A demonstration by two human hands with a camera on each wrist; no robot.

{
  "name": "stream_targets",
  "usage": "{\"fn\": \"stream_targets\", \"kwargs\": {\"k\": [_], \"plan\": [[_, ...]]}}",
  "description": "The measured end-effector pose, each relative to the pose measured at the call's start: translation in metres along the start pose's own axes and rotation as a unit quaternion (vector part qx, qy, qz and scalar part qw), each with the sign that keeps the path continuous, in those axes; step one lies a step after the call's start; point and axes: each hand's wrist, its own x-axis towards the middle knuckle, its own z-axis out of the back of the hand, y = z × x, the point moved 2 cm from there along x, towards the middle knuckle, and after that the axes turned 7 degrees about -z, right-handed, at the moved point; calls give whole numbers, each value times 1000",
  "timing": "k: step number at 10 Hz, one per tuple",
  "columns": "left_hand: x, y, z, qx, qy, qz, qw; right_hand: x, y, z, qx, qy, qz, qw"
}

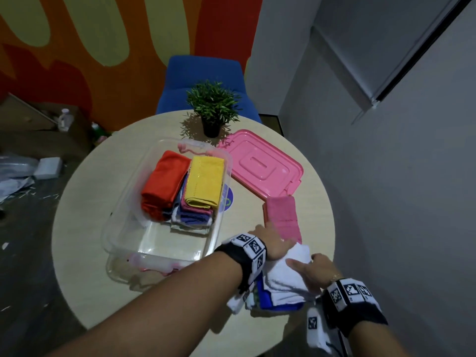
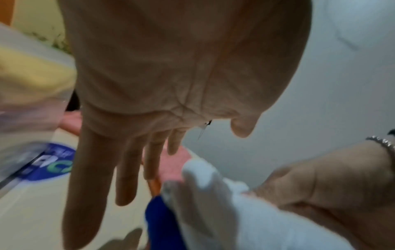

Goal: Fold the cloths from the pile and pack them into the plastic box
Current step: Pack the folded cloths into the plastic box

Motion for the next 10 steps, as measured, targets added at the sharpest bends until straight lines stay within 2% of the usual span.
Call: {"fn": "stream_targets", "kwargs": {"k": [1, 2, 3, 4, 5, 6, 7, 8, 9, 10], "plan": [[2, 25, -27, -55, 25, 50, 997, 2, -5, -16, 56, 38, -12, 998], [0, 41, -41, -107, 41, 80, 990, 2, -5, -32, 114, 52, -40, 991], [2, 45, -46, -179, 88, 94, 975, 5, -6, -40, 177, 59, -52, 981], [2, 48, -47, -290, 92, 108, 946, 5, -3, -42, 196, 65, -57, 977], [3, 51, -44, -331, 63, 153, 929, -1, 0, -44, 216, 83, -59, 971], [6, 50, -47, -402, 44, 150, 902, 7, -12, -48, 238, 101, -46, 965], [22, 57, -58, -501, 30, 126, 855, 1, -13, -43, 317, 131, -38, 938], [24, 52, -57, -532, 1, 116, 839, -18, -3, -26, 345, 148, -8, 927], [22, 48, -48, -534, -25, 87, 840, -35, 4, -1, 360, 136, 29, 923], [2, 33, -21, -544, -38, 26, 838, -53, 17, 24, 382, 133, 79, 911]]}}
